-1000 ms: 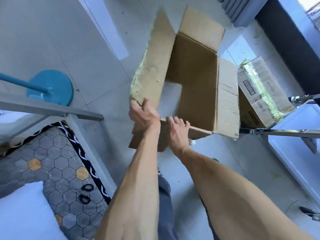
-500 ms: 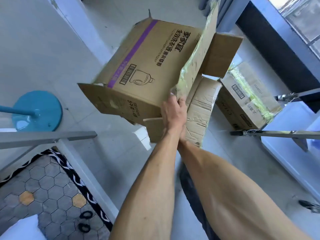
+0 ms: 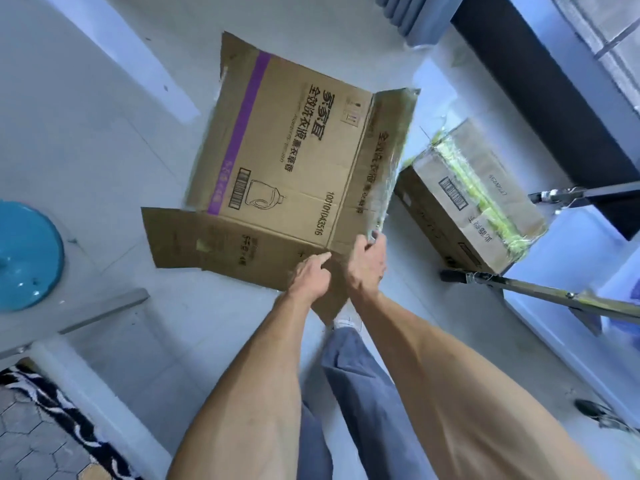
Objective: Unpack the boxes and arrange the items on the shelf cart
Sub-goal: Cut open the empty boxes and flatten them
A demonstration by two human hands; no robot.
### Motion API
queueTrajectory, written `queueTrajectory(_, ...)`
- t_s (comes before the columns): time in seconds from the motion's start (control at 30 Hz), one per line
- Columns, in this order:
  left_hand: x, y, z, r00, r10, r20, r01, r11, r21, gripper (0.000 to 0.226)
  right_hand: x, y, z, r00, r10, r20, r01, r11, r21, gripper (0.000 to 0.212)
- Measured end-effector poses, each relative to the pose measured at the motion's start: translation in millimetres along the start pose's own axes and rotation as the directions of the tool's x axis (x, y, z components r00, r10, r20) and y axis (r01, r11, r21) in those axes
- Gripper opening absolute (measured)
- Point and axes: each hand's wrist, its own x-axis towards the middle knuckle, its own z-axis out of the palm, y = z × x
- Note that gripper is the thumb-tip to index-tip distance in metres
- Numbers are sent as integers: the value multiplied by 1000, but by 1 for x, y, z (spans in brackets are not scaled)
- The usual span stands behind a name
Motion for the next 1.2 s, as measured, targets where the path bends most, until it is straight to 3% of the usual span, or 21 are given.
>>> queueTrajectory(0.1,11,-4,-2,991,-77,-108,80,997,23,53,14,-5,11,994,-110,0,107,972,-209,38)
queueTrajectory(0.2,13,-15,-3,955,-168,-245,178,984,19,43,21,2,25,969,-110,223,194,895,-401,28)
queueTrajectory(0.3,21,-34,-11,948,-202,-245,217,975,37,45,28,15,41,926,-65,373,270,803,-531,36)
queueTrajectory(0.47,83,-81,-5,883,-415,-221,387,908,-160,37,57,44,99,890,36,455,253,791,-558,34)
queueTrajectory(0.57,134,-120,19,813,-565,-139,486,791,-373,30,81,82,148,891,188,413,105,800,-591,31)
queueTrajectory(0.67,179,-161,59,748,-663,-27,575,668,-472,35,104,133,193,901,278,333,-18,791,-612,36)
queueTrajectory(0.73,208,-185,84,696,-717,45,617,565,-547,37,124,166,215,916,333,223,-154,806,-571,45)
queueTrajectory(0.83,243,-215,103,622,-778,93,616,412,-671,40,152,205,249,883,451,126,-360,826,-434,51)
queueTrajectory(0.97,261,-235,102,616,-785,69,469,295,-833,45,148,212,278,919,390,57,-308,801,-513,77)
queueTrajectory(1.07,261,-237,70,549,-827,-118,381,374,-845,48,126,188,278,917,310,251,-179,882,-436,67)
queueTrajectory(1.13,267,-236,24,502,-806,-313,316,508,-801,62,110,162,283,847,253,467,-128,951,-283,55)
queueTrajectory(1.2,276,-227,-27,527,-705,-475,293,676,-677,68,100,127,291,765,191,615,-61,972,-225,50)
